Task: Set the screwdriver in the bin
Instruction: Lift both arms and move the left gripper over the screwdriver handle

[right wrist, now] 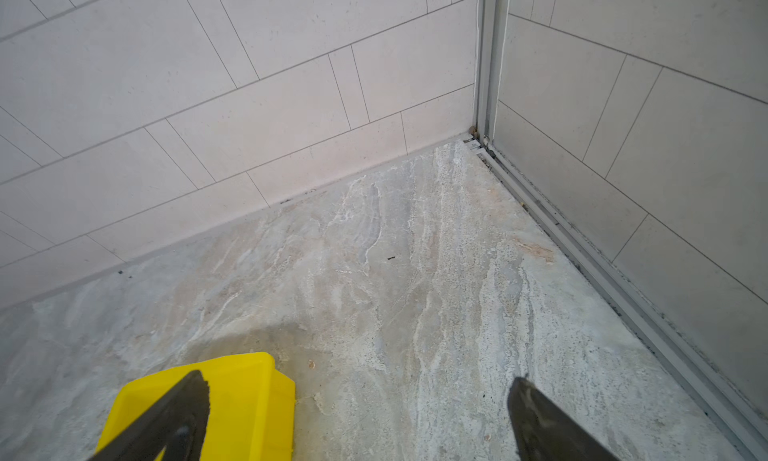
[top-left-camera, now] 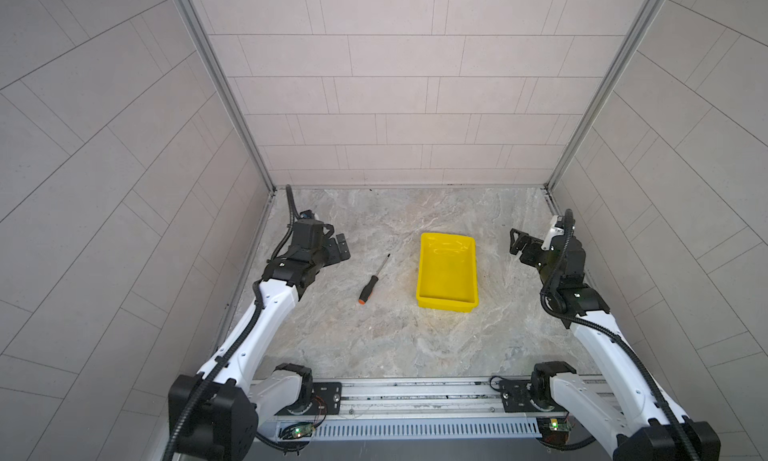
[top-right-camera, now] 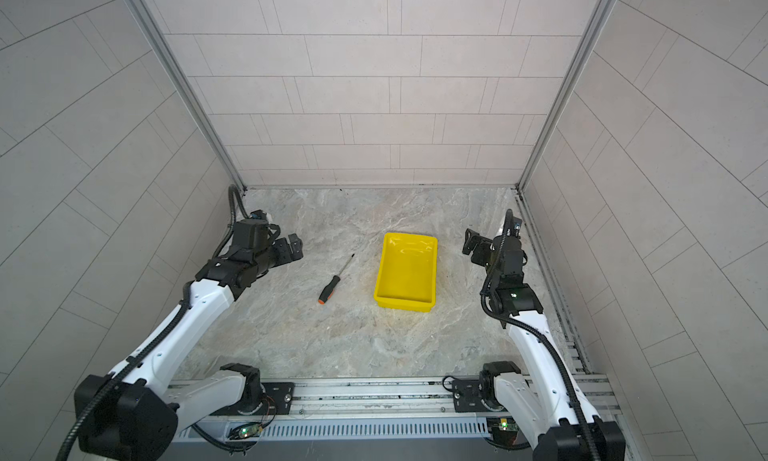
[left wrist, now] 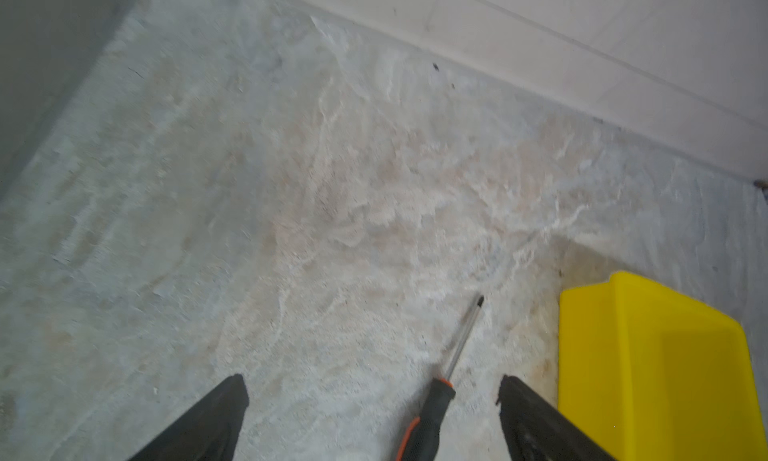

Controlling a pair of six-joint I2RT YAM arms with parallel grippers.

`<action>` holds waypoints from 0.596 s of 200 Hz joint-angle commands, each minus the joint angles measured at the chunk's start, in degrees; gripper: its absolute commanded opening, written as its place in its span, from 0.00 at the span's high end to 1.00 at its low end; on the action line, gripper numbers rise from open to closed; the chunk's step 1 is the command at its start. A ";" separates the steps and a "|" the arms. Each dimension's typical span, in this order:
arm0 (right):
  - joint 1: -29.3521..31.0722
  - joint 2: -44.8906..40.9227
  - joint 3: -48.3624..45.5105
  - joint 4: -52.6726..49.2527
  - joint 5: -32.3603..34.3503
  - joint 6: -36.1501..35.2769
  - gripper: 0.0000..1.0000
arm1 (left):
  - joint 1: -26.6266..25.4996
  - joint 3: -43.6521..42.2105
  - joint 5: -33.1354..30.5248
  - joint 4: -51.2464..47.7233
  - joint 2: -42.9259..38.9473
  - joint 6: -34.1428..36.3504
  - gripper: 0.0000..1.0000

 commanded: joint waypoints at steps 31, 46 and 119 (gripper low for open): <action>0.07 -3.67 0.91 -18.44 -9.56 -0.08 0.00 | -11.21 -0.20 2.65 -4.78 9.36 -0.82 0.00; 0.06 -4.65 -0.63 -20.00 -13.89 -1.10 0.00 | -12.27 0.88 4.60 -6.17 14.07 0.63 0.04; 0.06 -10.71 -5.16 -32.80 -17.75 1.05 0.00 | -13.02 1.33 6.88 -3.91 26.29 4.38 0.20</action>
